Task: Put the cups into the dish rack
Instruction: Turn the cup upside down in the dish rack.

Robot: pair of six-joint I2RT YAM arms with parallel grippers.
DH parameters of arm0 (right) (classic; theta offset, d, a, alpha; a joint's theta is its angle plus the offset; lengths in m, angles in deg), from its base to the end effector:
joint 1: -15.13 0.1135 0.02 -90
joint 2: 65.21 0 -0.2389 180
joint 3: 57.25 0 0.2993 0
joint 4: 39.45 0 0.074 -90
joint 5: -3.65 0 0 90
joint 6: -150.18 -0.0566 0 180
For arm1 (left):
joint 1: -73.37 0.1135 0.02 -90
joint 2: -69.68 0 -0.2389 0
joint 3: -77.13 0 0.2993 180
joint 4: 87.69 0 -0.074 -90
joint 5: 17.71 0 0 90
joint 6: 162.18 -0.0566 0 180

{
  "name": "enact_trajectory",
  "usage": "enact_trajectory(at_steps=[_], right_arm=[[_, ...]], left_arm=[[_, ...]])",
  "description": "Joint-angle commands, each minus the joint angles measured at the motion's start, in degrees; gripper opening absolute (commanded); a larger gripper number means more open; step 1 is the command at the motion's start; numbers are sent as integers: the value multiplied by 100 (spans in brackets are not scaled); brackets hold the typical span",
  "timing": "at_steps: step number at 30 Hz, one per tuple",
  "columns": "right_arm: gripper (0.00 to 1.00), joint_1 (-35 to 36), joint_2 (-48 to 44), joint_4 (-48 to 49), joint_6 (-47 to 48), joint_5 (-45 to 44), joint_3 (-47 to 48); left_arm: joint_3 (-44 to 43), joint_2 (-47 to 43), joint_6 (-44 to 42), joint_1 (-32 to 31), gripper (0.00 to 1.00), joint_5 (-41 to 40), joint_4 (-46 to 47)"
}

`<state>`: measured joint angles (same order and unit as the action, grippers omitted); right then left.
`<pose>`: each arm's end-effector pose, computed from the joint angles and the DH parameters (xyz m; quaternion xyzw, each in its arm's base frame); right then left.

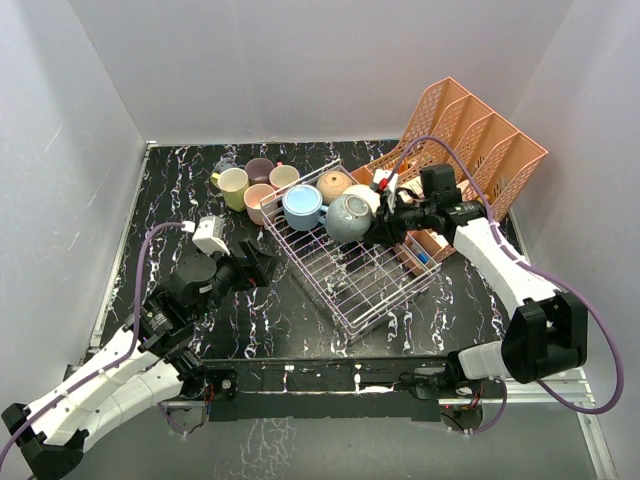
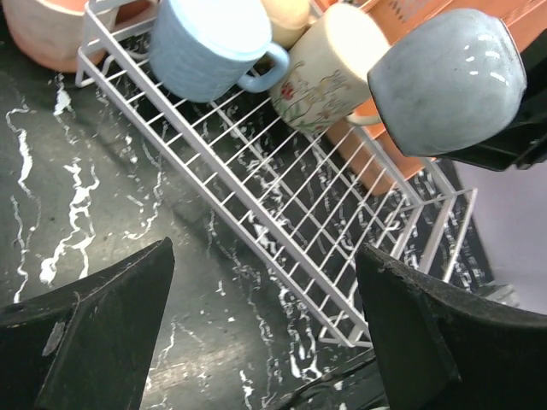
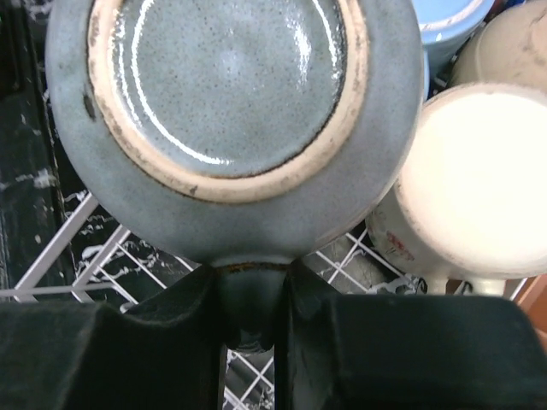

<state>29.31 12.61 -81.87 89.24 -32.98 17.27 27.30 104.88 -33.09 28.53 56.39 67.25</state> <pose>0.3220 0.1282 0.2526 -0.4623 0.7070 0.3689 0.3878 0.1816 -0.1587 0.3036 -0.0502 0.7645 -0.3448 0.5423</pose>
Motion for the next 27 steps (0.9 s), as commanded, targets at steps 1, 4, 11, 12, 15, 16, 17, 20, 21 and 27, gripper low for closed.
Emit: enact_trajectory(at_steps=[1,4,11,12,15,16,17,20,21,27], right_arm=[[8,311,-363,-63,709,-602,189],[8,512,-345,13,705,-976,101],[8,932,-55,295,184,-1569,129],[8,990,-32,358,87,-1684,117],[8,1181,17,585,-217,-1903,44],[8,1228,26,692,-330,-1972,-4],[8,1281,35,807,-445,-2044,-57],[8,1439,93,1155,-749,-2274,-189],[8,1480,127,1254,-824,-2337,-222],[8,1731,385,2007,-1481,-2769,-419]], left_arm=[[143,-49,-200,-7,86,-309,-25],[158,-48,-205,-6,86,-405,-27],[248,-288,-99,-6,86,-582,-142],[277,-337,-70,-7,86,-607,-144],[337,-444,10,-7,86,-661,-127],[356,-466,32,-6,86,-682,-127],[362,-483,53,-7,86,-699,-127],[368,-490,79,-7,86,-746,-118],[363,-482,81,-7,86,-755,-110],[352,-381,115,-3,86,-783,-60]])
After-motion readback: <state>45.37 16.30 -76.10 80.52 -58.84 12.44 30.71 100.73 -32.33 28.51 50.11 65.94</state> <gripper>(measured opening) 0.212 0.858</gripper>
